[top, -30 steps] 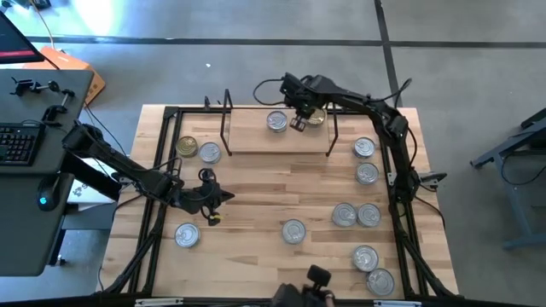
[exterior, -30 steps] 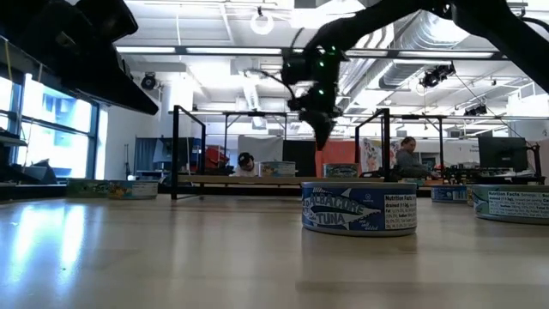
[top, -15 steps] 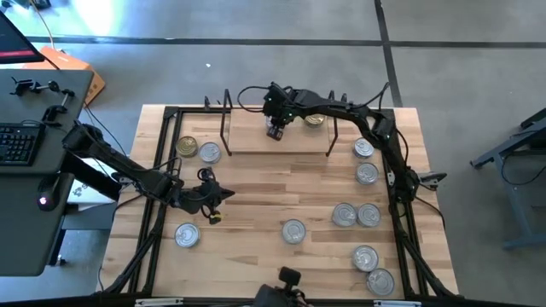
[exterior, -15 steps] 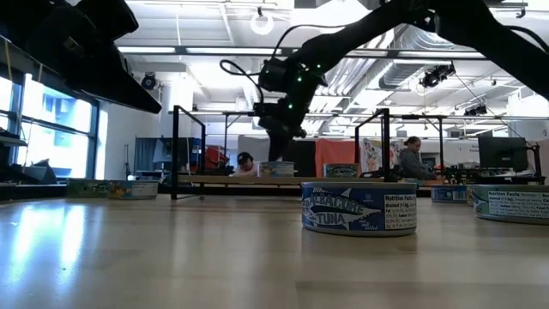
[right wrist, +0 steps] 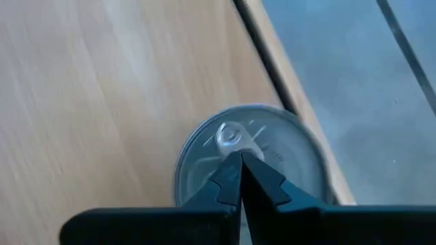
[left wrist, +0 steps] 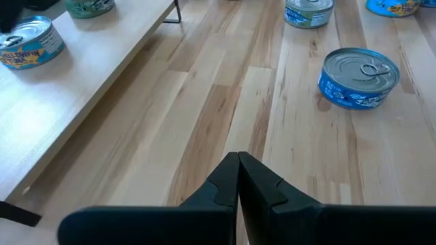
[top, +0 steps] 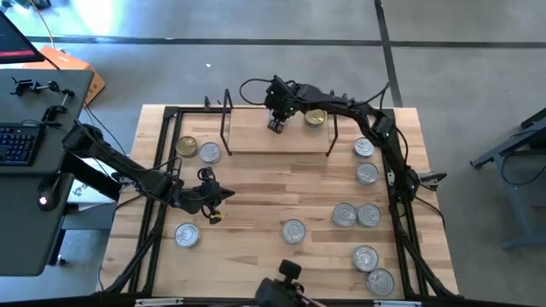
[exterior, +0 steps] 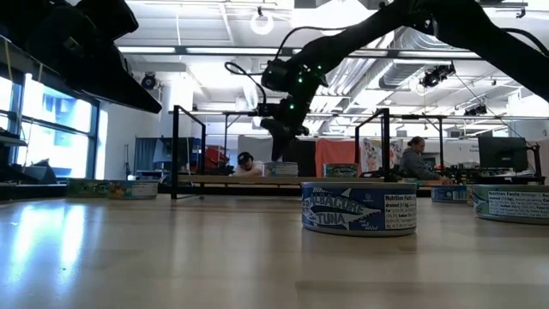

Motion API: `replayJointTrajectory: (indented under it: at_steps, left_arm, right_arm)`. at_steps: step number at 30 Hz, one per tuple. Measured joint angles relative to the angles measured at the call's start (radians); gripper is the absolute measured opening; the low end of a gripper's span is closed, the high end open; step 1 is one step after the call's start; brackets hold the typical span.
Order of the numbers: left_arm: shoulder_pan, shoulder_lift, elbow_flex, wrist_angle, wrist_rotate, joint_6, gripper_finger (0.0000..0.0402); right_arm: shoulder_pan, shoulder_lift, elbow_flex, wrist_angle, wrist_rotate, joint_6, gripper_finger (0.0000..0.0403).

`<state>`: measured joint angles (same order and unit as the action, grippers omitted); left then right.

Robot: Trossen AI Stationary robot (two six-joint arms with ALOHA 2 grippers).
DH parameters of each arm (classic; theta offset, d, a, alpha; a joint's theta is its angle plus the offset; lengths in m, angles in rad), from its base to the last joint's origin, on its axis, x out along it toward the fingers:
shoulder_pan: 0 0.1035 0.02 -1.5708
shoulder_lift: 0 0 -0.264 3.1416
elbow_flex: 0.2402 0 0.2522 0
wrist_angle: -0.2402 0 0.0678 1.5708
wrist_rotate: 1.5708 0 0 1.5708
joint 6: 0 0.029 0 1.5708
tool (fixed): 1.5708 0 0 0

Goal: Stack canned seafood by type on shelf
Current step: Adjust the tuna cans on the shelf, then put the blue tuna can on the shelf

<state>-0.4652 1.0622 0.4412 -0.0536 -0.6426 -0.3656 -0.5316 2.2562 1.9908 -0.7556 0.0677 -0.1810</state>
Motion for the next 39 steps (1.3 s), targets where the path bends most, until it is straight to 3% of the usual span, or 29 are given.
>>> replayJointTrajectory:
  at_steps: [6,9,12,18,23,26,31,34,39]
  left_arm:
    - [-0.001,0.000,0.000,-0.001,-0.072,0.000,0.0000]
    - [-0.001,-0.013,0.000,-0.021,-0.136,-0.002,0.0000]
    - [-0.016,-0.054,0.000,-0.093,-0.151,-0.043,0.0000]
    - [-0.103,-0.151,0.000,-0.328,-0.157,-0.221,0.0000]
    - [-0.185,-0.166,0.000,-0.326,-0.153,-0.255,0.0000]
    - [-0.230,-0.147,0.000,-0.187,-0.172,-0.216,0.0000]
    - [-0.278,-0.063,0.000,0.211,-0.254,0.037,0.0000]
    - [-0.265,0.002,0.000,0.413,-0.258,0.149,0.0000]
    - [-0.224,0.110,0.001,0.603,-0.183,0.168,0.0000]
  right_arm:
    - [0.058,0.000,0.077,0.009,-0.080,-0.026,0.0000]
    - [0.141,-0.006,0.057,0.042,-0.174,-0.030,0.0000]
    - [0.256,-0.006,0.010,0.068,-0.192,-0.036,0.0000]
    - [0.470,-0.006,-0.121,0.198,-0.162,0.034,0.0000]
    - [0.626,-0.054,-0.293,0.361,-0.055,0.152,0.0000]
    - [0.706,-0.145,-0.432,0.457,0.028,0.228,0.0000]
    - [0.815,-0.364,-0.651,0.468,0.177,0.371,0.0000]
    - [0.889,-0.523,-0.753,0.407,0.229,0.511,0.0000]
    - [1.054,-0.731,-0.863,0.197,0.322,0.789,0.0000]
